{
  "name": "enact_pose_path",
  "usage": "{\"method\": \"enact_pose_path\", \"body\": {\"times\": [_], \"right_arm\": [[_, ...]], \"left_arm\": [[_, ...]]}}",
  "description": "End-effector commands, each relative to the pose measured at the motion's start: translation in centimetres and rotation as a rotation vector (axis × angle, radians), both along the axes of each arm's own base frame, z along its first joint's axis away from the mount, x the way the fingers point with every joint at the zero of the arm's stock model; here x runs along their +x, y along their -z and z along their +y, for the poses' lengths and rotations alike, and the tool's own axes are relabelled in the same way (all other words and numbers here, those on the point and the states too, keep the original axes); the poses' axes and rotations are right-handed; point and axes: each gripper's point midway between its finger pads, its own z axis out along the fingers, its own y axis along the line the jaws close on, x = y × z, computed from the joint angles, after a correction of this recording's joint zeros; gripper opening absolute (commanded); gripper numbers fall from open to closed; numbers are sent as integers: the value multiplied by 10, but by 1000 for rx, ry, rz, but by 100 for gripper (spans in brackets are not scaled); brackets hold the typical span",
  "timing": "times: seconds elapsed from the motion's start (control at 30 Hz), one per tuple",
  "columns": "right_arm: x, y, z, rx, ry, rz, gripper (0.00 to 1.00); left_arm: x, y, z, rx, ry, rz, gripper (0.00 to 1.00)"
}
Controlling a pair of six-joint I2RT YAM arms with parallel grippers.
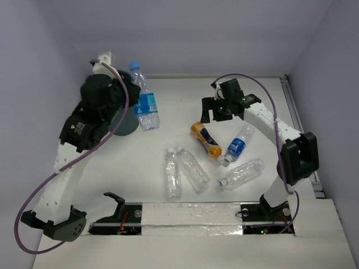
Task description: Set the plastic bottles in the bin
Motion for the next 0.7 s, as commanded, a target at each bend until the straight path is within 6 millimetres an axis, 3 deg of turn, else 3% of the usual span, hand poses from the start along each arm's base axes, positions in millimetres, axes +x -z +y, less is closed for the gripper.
{"method": "enact_pose_path", "body": {"times": [0.0, 0.1, 0.27, 0.3, 0.4, 0.53, 0.67], "right_arm": [[2, 19, 5, -62, -68, 60, 88], [8, 38, 9, -73, -74, 104, 88], [14, 54, 21, -94, -92, 133, 89], [15, 57, 20, -102, -88, 138, 89], [15, 70, 20, -138, -82, 157, 89], [16, 87, 19, -176, -74, 181, 89], [20, 95, 23, -192, -67, 187, 88]], "left_arm": [[11, -51, 32, -9, -158, -89, 0], [25, -92, 63, -18, -296, -190, 0], [65, -103, 114, 30, -489, -245, 0], [76, -101, 130, 43, -536, -246, 0], [94, -95, 154, 58, -599, -256, 0], [120, -67, 192, 154, -715, -218, 0], [139, -37, 199, 231, -739, -191, 0]]}}
